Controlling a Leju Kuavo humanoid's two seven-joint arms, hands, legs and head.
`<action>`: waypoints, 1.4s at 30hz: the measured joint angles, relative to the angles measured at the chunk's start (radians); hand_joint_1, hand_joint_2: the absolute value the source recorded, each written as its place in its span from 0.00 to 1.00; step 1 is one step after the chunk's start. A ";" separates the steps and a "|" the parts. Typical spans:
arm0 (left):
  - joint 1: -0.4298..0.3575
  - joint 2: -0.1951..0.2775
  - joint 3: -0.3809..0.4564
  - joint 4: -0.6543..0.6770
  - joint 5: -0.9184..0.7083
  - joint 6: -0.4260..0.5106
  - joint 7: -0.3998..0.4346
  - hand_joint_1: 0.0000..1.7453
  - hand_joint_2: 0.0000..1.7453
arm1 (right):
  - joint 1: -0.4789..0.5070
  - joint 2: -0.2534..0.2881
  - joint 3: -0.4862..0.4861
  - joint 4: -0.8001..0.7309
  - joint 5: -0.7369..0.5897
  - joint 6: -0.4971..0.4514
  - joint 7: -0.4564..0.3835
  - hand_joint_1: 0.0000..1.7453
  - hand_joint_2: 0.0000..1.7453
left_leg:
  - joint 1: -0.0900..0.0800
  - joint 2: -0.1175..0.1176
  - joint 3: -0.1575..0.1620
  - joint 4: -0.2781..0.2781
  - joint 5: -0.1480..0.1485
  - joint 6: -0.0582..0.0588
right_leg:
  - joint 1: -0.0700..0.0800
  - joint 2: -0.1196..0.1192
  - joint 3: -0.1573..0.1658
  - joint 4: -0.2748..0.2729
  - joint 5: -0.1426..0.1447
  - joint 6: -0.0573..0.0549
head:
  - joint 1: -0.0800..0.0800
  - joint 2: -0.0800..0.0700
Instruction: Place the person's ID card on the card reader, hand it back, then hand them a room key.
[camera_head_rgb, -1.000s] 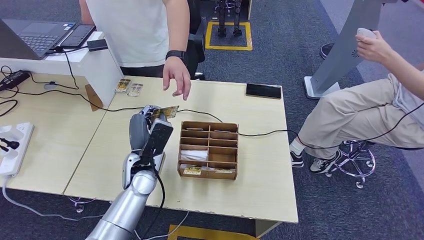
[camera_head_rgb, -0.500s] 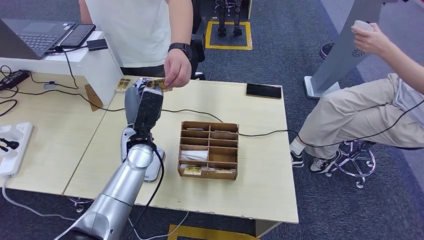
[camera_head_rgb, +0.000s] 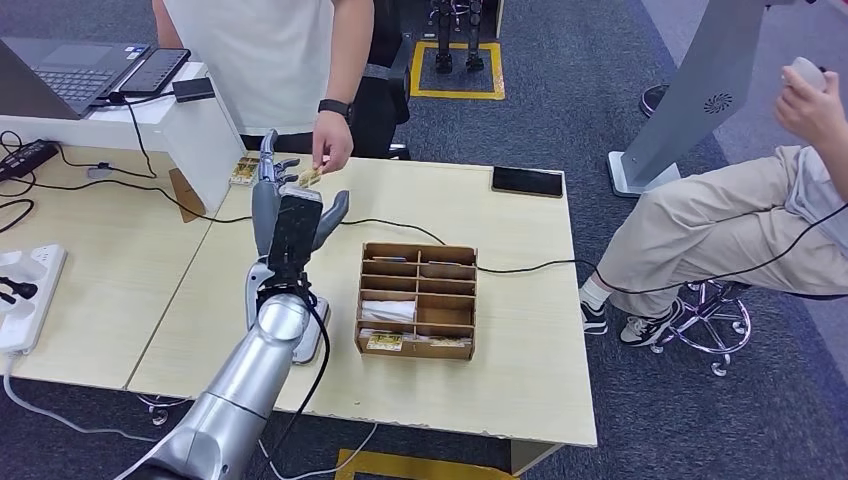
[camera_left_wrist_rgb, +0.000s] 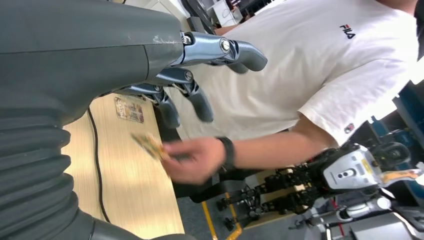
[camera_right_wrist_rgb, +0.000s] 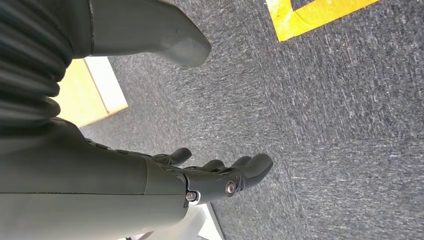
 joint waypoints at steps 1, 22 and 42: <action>0.023 0.002 -0.006 -0.024 0.011 -0.002 -0.015 0.00 1.00 | 0.001 0.000 0.000 0.000 -0.001 0.000 0.000 0.00 1.00 | 0.000 0.000 0.000 0.000 0.000 0.000 | 0.000 0.000 0.000 0.000 0.000 0.000 | 0.000 0.000; 0.441 0.099 -0.168 -0.524 0.142 -0.296 -0.318 0.00 1.00 | 0.030 0.037 -0.011 -0.074 0.000 0.040 -0.021 0.00 1.00 | 0.000 0.000 -0.001 0.000 -0.001 0.000 | 0.000 0.000 -0.002 0.000 0.000 0.000 | 0.000 0.000; 0.438 0.218 -0.295 -0.529 -0.344 -0.247 -0.209 0.00 1.00 | 0.029 0.030 -0.011 -0.083 0.041 0.039 -0.026 0.00 1.00 | 0.000 0.000 -0.001 0.000 -0.001 0.000 | 0.000 0.000 -0.002 0.000 0.000 0.000 | 0.000 0.000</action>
